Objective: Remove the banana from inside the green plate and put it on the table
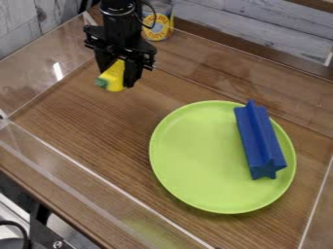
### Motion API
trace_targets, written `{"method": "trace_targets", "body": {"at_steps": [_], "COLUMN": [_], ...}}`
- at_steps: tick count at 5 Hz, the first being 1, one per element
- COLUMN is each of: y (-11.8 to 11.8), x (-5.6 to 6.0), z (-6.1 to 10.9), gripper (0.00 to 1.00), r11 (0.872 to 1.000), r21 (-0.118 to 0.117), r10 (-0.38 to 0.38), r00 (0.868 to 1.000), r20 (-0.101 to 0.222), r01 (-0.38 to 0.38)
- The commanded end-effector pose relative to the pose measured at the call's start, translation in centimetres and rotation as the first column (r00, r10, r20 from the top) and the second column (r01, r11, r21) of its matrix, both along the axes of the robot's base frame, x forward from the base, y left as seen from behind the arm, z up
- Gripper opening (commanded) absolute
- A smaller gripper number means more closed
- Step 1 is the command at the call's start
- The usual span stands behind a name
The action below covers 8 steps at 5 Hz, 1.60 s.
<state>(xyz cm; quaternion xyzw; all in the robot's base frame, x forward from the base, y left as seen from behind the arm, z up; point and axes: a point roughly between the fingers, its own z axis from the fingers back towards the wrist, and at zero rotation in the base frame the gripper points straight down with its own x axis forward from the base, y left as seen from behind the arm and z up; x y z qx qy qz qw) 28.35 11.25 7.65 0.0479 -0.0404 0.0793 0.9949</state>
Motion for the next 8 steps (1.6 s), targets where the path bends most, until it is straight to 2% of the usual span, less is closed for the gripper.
{"method": "trace_targets", "body": {"at_steps": [1,5,6,8], "y": [-0.2,-1.6,-1.9,-2.7], "x": [0.5,-0.1,-0.1,0.4], "z": [0.7,-1.9,-2.6,-1.6], "gripper": [0.00,0.00,1.00,1.00], "r11": [1.000,0.997,0.997,0.994], "r21": [0.010,-0.019,-0.029,-0.058], "r10": [-0.027,-0.075,-0.079,-0.091], "r00": [0.999,0.997,0.996,0.995], "r20": [0.028,-0.033,-0.042,-0.037], "r01": [0.027,0.075,0.077,0.089]}}
